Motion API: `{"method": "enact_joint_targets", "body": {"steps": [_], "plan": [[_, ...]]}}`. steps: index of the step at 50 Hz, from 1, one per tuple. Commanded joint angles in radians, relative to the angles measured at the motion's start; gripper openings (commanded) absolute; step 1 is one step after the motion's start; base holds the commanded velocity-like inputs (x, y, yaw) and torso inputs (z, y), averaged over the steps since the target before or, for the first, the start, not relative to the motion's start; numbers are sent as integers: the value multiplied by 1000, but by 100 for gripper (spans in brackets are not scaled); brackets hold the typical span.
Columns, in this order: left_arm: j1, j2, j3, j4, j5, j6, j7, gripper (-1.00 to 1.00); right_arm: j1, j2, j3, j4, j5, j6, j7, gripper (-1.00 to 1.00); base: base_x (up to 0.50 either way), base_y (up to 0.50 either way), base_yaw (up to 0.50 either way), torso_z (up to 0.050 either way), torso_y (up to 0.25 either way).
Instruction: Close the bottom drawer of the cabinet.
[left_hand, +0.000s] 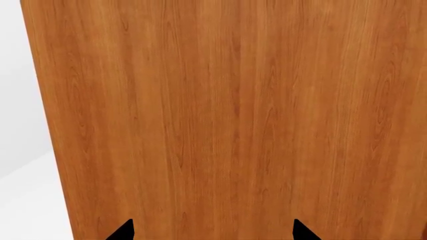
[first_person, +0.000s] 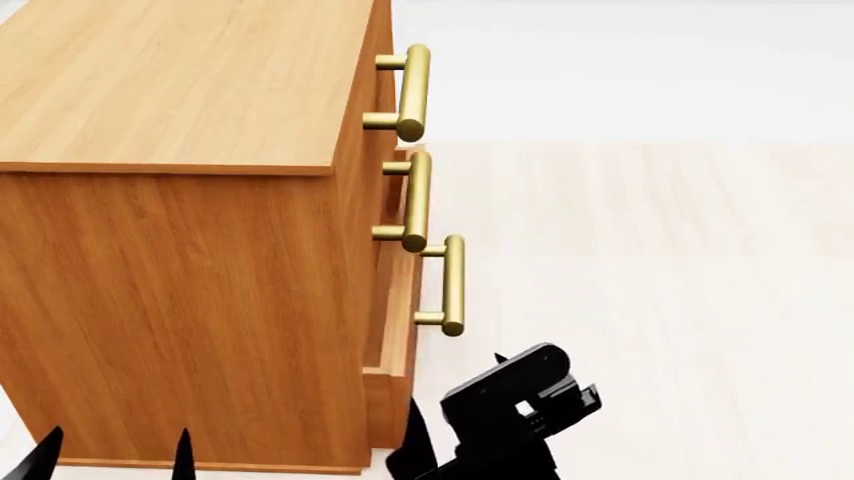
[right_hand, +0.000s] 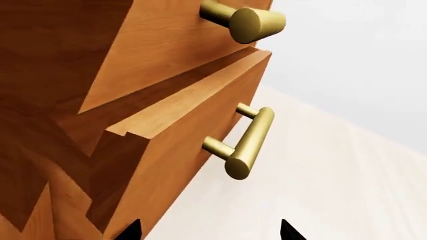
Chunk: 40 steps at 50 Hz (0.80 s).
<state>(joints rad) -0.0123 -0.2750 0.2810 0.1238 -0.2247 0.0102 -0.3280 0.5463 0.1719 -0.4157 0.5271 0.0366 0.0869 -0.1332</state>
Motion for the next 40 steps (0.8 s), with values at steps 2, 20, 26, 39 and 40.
{"method": "enact_joint_targets", "body": {"steps": [2,20,26,39,40], "plan": [[0,-2,7,-1,1,5,-3,100,15,-9,-32,-38,-4,34,-7,100,0,0,0,0,0],[-1,-7,12,0,-6,5,-7,100,45,-32,-76,-14,-18,44,-10,100,0,0,0,0,0],[-1,-9,14,0,-7,6,-9,100,54,-43,-88,0,-21,42,-8,100,0,0,0,0,0],[-1,-13,18,5,-10,4,-13,100,63,-50,-110,-1,-24,50,-9,100,0,0,0,0,0],[-1,-13,18,6,-10,3,-15,100,63,-50,-110,-3,-23,50,-9,100,0,0,0,0,0]]}}
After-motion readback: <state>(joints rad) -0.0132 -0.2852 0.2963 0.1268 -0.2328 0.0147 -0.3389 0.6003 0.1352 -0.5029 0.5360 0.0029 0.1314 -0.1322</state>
